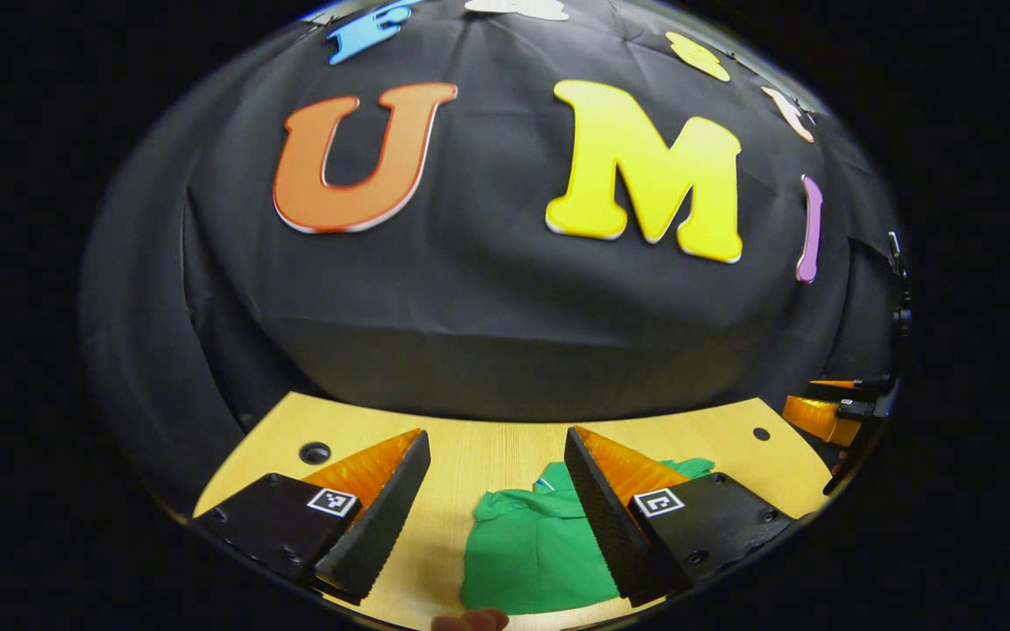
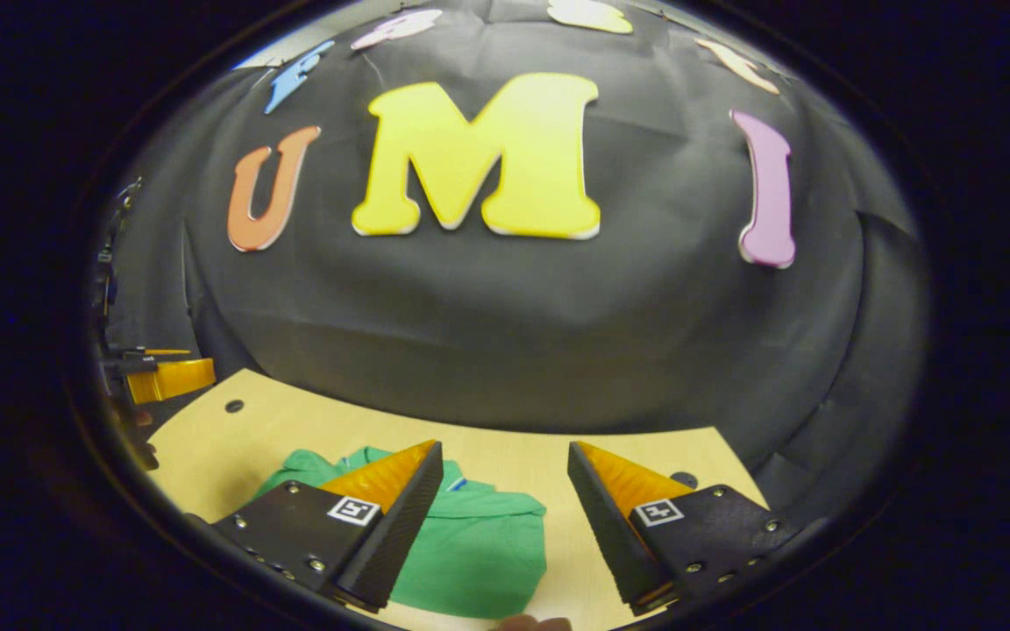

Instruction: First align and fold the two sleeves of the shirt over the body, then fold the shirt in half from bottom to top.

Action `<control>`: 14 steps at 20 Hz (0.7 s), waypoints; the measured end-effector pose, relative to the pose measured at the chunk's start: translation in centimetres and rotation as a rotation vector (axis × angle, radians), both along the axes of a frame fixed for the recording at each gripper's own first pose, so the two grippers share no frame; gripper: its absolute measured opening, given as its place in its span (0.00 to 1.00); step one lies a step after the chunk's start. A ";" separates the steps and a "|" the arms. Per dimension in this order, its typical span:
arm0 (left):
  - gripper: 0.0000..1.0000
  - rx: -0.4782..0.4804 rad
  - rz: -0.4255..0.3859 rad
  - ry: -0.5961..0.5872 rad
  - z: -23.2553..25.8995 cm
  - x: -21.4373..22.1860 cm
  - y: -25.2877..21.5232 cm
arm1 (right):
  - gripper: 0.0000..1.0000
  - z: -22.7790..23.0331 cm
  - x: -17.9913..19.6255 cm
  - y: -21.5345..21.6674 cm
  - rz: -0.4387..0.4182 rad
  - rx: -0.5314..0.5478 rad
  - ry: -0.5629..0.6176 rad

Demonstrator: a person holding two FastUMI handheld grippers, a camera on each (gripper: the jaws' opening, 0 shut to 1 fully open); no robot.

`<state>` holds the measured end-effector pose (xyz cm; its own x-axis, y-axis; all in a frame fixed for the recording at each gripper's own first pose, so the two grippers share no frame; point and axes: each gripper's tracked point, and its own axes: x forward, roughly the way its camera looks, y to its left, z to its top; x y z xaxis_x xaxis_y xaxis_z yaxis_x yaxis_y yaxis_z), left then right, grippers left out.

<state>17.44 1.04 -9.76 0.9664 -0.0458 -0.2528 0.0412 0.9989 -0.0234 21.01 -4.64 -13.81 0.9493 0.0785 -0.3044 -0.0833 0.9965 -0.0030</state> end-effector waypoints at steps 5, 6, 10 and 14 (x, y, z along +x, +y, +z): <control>0.98 0.028 0.060 -0.166 9.4 -8.0 0.4 | 0.89 7.0 -9.3 2.3 -0.016 0.024 -0.103; 0.98 0.026 0.076 -0.189 10.6 -9.7 0.4 | 0.89 7.7 -11.3 2.9 -0.019 0.050 -0.107; 0.98 0.013 0.086 -0.255 13.6 -15.9 -0.8 | 0.89 10.5 -17.5 3.9 -0.038 0.092 -0.158; 0.98 0.027 0.072 -0.304 15.2 -19.9 -2.2 | 0.89 13.8 -21.2 3.3 -0.079 0.046 -0.261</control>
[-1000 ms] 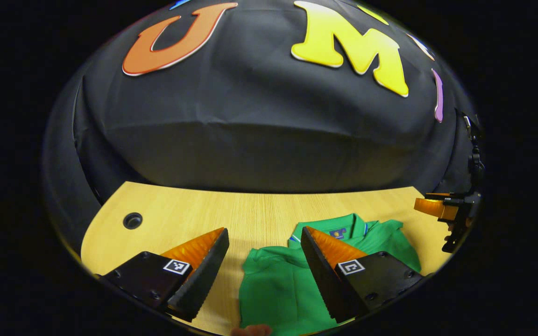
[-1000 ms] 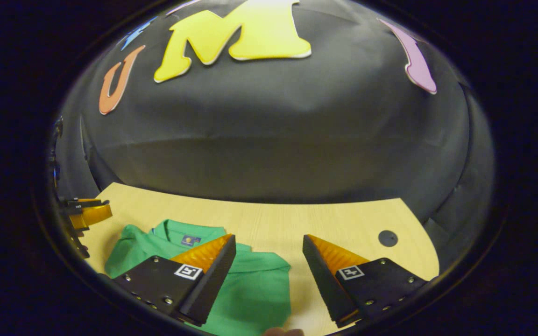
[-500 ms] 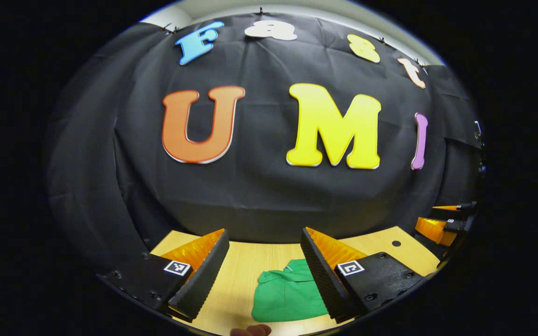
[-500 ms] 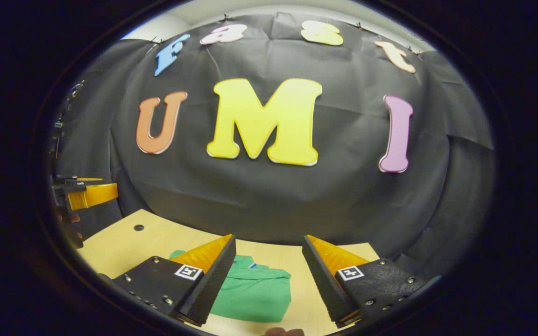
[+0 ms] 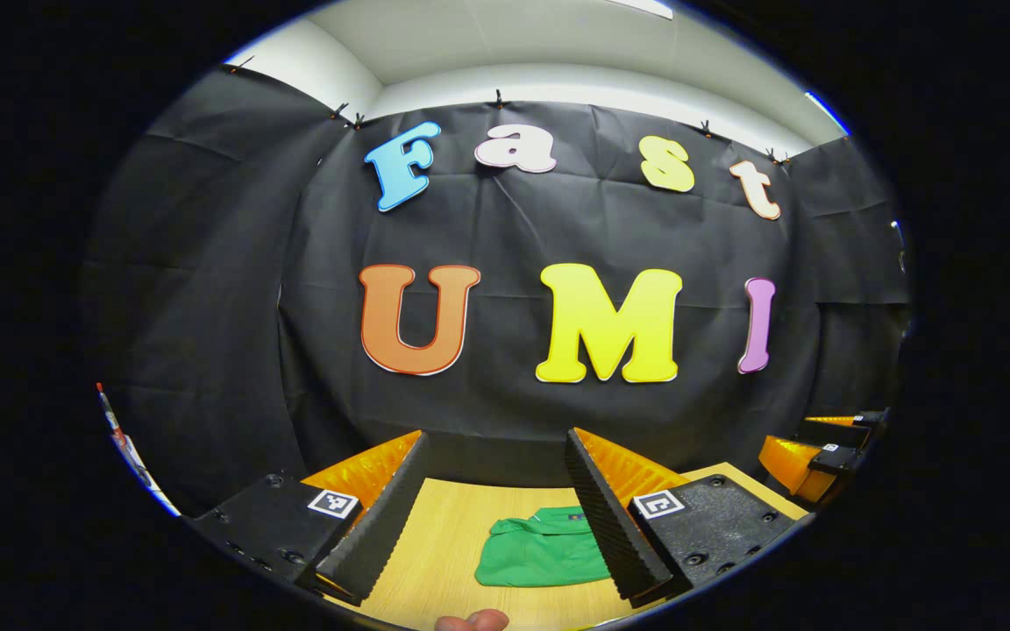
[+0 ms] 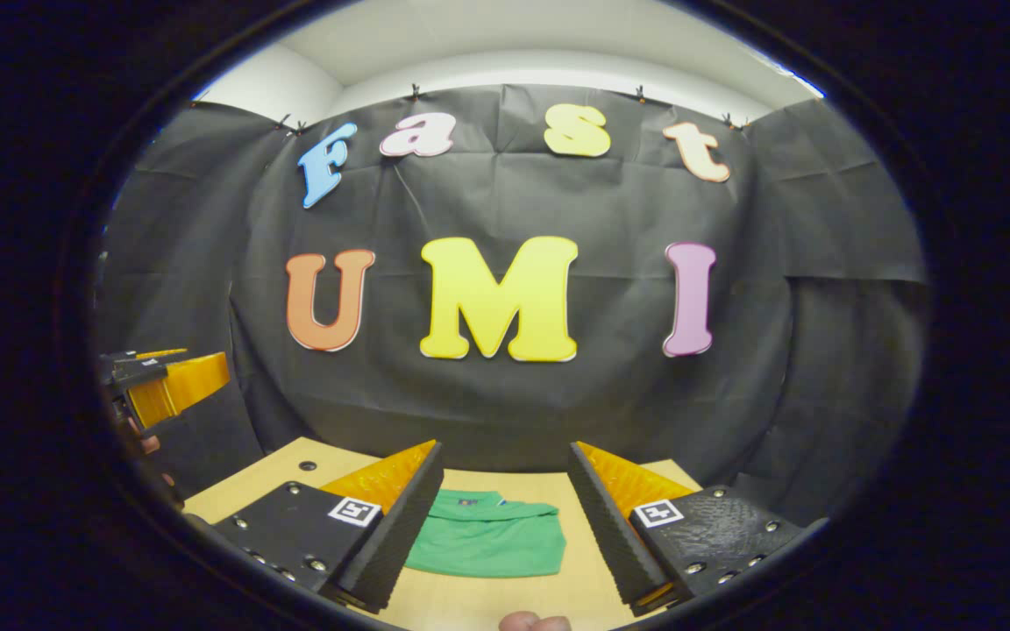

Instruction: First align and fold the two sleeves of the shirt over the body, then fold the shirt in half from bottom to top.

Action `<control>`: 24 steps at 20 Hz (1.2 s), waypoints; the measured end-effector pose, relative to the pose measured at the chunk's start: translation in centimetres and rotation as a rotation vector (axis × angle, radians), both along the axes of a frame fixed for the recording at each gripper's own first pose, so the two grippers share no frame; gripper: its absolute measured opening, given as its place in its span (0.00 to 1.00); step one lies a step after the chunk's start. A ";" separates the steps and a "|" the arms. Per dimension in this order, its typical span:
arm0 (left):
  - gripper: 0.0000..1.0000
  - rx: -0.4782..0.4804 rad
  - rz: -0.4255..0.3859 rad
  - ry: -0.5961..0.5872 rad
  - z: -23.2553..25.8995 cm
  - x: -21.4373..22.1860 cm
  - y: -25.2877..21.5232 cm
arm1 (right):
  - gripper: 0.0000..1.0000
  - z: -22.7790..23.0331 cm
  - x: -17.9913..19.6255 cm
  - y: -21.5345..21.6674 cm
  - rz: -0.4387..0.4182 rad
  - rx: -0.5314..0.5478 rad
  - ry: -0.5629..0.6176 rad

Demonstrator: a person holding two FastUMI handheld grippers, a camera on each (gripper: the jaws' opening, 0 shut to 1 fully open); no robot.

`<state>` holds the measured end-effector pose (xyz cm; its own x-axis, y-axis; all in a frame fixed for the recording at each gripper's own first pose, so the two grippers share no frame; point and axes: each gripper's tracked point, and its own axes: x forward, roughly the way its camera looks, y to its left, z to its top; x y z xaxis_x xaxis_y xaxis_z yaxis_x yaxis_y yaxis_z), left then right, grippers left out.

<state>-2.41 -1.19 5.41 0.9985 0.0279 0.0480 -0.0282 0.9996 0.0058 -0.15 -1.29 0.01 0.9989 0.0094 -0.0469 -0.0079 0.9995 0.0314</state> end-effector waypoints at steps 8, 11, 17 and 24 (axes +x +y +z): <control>1.00 0.010 -0.022 -0.003 0.0 -2.9 -2.0 | 0.89 2.0 -3.5 0.1 -0.034 -0.023 -0.080; 1.00 0.005 -0.024 0.001 -0.2 -2.9 -2.1 | 0.89 2.0 -3.6 0.2 -0.029 -0.013 -0.076; 0.98 0.019 -0.002 0.011 -0.3 -2.9 -1.7 | 0.89 1.8 -3.1 0.9 -0.005 -0.006 -0.068; 1.00 0.015 0.022 0.019 -0.2 -2.7 -0.8 | 0.89 1.7 -2.7 1.3 0.013 -0.012 -0.063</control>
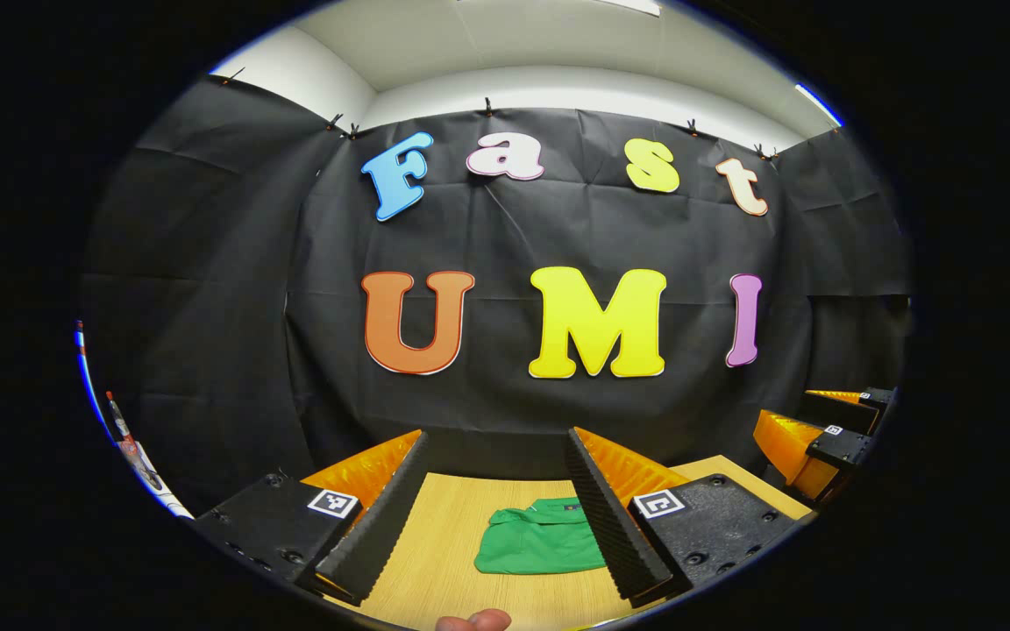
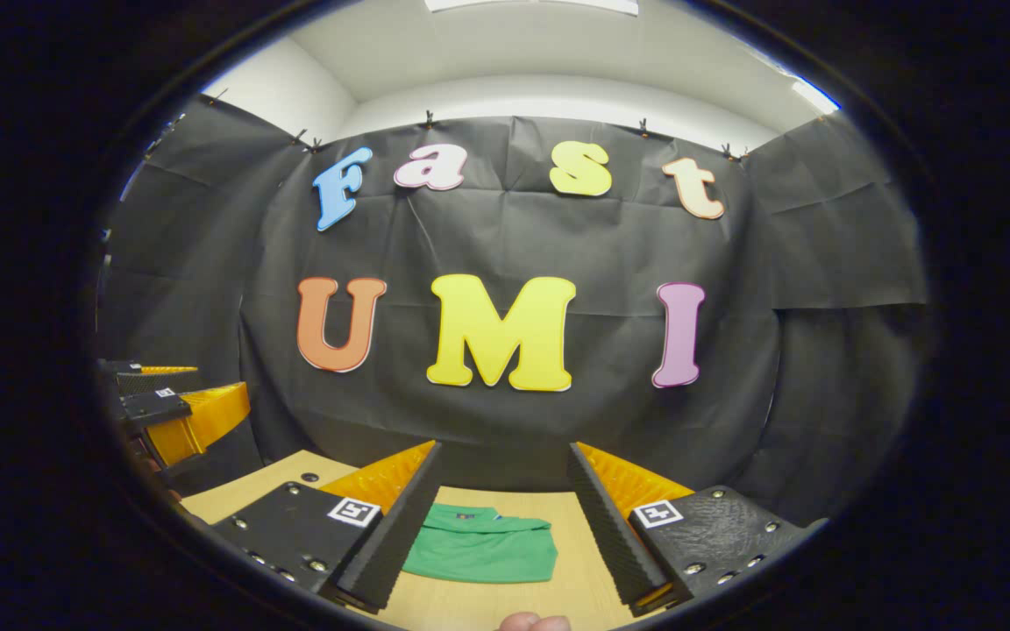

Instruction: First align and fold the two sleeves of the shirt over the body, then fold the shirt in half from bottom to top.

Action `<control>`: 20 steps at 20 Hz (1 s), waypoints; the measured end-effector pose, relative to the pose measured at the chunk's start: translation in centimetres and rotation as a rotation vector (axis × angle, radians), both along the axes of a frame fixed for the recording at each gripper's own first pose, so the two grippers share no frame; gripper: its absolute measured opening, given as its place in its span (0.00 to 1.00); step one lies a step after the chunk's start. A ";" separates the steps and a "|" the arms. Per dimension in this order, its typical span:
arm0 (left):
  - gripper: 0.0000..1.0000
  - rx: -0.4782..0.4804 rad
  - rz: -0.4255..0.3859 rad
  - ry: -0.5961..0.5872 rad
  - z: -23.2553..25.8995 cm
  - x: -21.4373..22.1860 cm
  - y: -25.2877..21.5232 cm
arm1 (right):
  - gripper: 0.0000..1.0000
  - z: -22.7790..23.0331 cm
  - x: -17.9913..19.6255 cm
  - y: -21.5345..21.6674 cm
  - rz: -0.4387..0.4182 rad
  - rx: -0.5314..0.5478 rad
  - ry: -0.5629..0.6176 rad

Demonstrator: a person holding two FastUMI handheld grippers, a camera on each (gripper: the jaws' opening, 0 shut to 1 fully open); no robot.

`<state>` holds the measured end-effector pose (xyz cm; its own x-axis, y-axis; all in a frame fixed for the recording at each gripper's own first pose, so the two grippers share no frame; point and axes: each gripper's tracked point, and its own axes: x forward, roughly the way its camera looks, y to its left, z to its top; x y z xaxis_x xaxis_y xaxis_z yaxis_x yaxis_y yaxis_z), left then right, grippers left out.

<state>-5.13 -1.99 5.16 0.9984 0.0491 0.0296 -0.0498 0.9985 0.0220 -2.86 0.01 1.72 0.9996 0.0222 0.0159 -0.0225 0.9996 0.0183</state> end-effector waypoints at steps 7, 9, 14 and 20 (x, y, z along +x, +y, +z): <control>0.98 0.009 0.001 -0.001 0.1 0.4 0.2 | 0.89 0.0 0.5 0.2 0.011 -0.002 0.005; 0.98 0.009 0.001 0.000 0.0 0.6 0.2 | 0.89 -0.1 0.7 0.1 0.009 0.001 0.008; 1.00 0.010 0.000 0.004 -0.1 1.1 0.1 | 0.89 -0.6 1.1 0.0 0.009 0.008 0.023; 0.98 0.016 0.013 0.004 0.0 1.5 0.6 | 0.89 -0.8 1.6 0.4 0.016 0.022 0.034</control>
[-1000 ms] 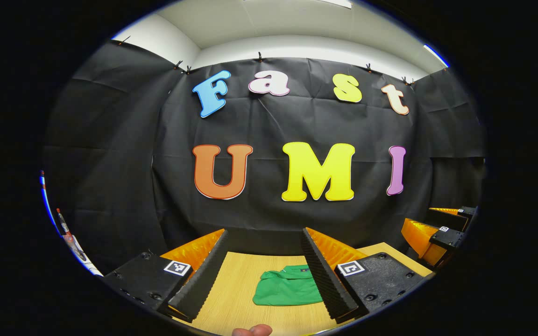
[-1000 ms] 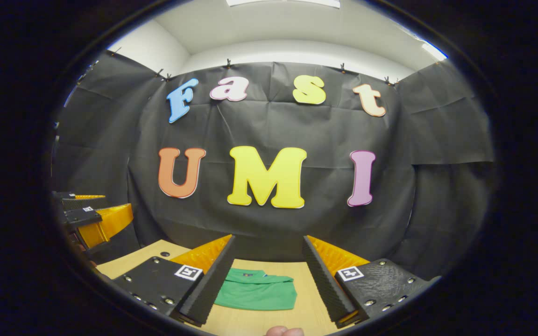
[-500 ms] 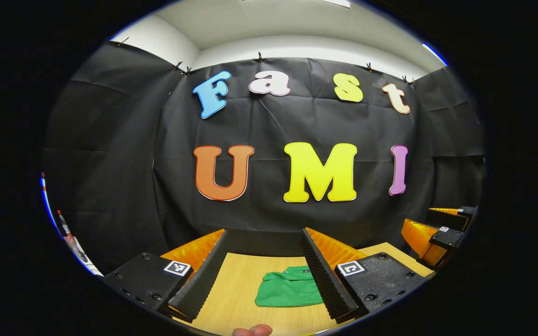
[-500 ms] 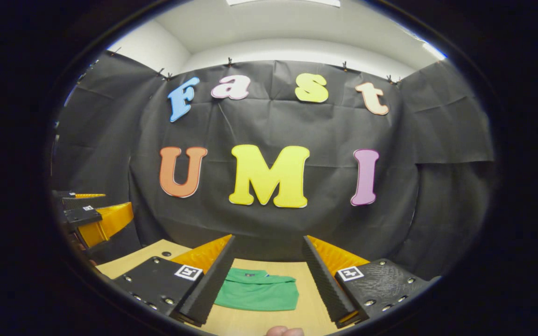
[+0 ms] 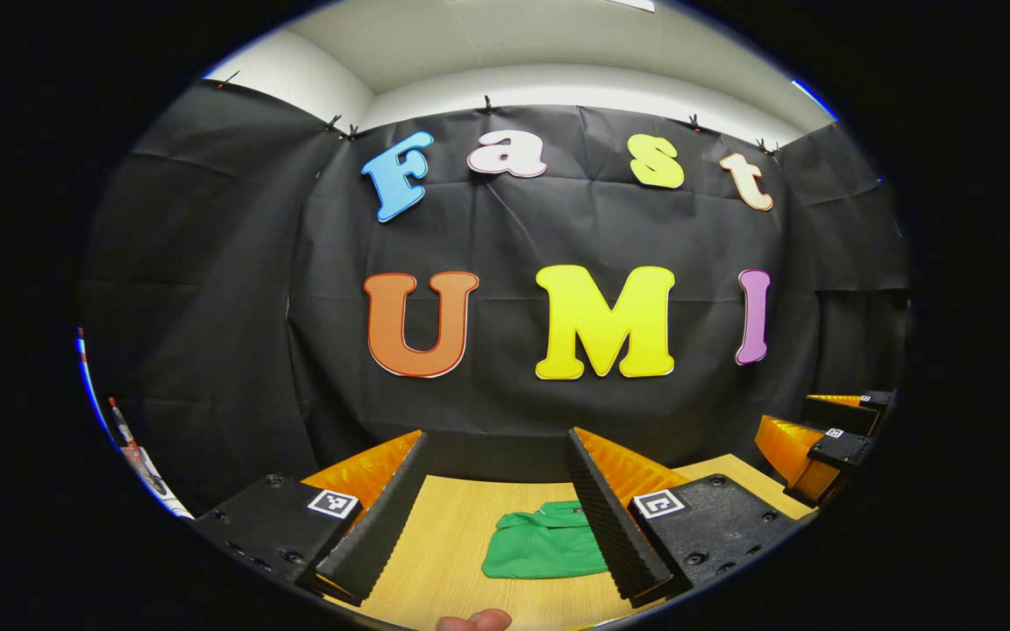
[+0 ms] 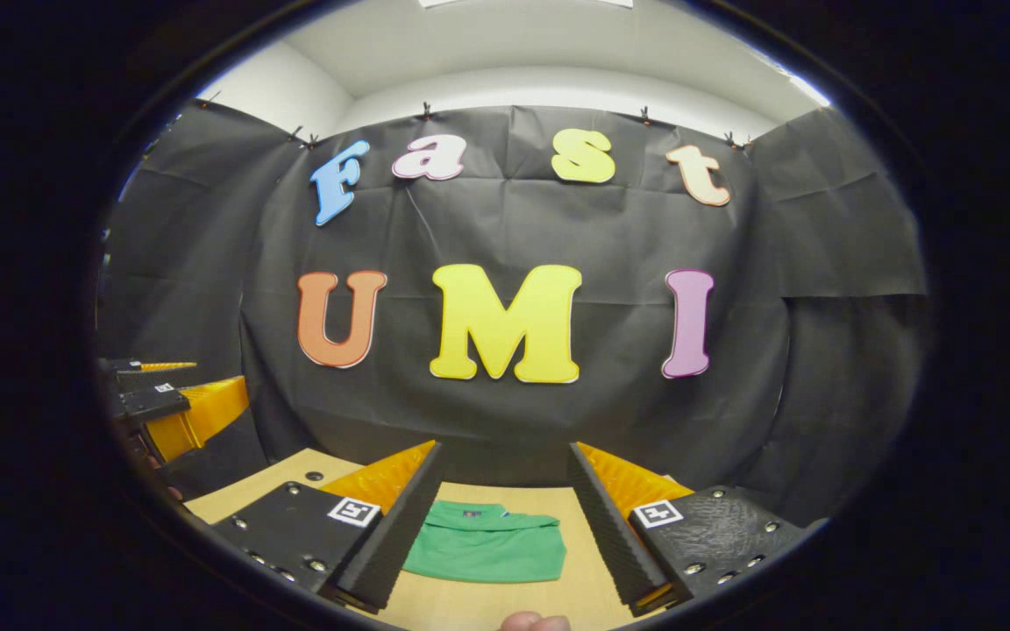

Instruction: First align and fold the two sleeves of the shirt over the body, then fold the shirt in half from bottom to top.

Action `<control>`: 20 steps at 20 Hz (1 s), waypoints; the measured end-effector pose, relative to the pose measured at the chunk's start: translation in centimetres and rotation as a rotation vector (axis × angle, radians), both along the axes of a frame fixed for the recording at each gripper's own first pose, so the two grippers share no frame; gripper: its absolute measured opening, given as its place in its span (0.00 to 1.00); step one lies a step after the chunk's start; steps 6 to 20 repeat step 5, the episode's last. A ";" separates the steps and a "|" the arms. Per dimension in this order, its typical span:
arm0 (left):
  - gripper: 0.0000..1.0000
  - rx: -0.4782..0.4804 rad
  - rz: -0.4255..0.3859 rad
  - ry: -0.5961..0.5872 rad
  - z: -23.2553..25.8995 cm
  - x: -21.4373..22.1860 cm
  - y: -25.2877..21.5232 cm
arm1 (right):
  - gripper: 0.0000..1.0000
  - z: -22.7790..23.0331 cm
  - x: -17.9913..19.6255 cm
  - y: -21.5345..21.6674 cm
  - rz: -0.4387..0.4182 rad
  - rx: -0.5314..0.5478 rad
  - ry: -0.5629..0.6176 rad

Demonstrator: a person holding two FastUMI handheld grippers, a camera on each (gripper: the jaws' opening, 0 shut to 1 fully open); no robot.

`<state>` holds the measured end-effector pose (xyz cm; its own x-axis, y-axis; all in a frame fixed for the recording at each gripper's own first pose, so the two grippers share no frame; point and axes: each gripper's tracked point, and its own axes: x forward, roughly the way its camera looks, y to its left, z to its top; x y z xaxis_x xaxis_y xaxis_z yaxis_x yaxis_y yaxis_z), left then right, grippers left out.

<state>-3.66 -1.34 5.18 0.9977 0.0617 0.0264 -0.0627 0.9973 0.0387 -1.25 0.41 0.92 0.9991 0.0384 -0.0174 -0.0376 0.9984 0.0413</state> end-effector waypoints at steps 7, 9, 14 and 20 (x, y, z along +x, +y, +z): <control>0.98 0.003 0.005 0.004 -0.1 0.3 0.2 | 0.89 -0.3 0.5 0.2 0.010 -0.001 0.008; 0.98 0.003 0.005 0.004 -0.1 0.3 0.2 | 0.89 -0.3 0.5 0.2 0.010 -0.001 0.008; 0.98 0.003 0.005 0.004 -0.1 0.3 0.2 | 0.89 -0.3 0.5 0.2 0.010 -0.001 0.008; 0.98 0.003 0.005 0.004 -0.1 0.3 0.2 | 0.89 -0.3 0.5 0.2 0.010 -0.001 0.008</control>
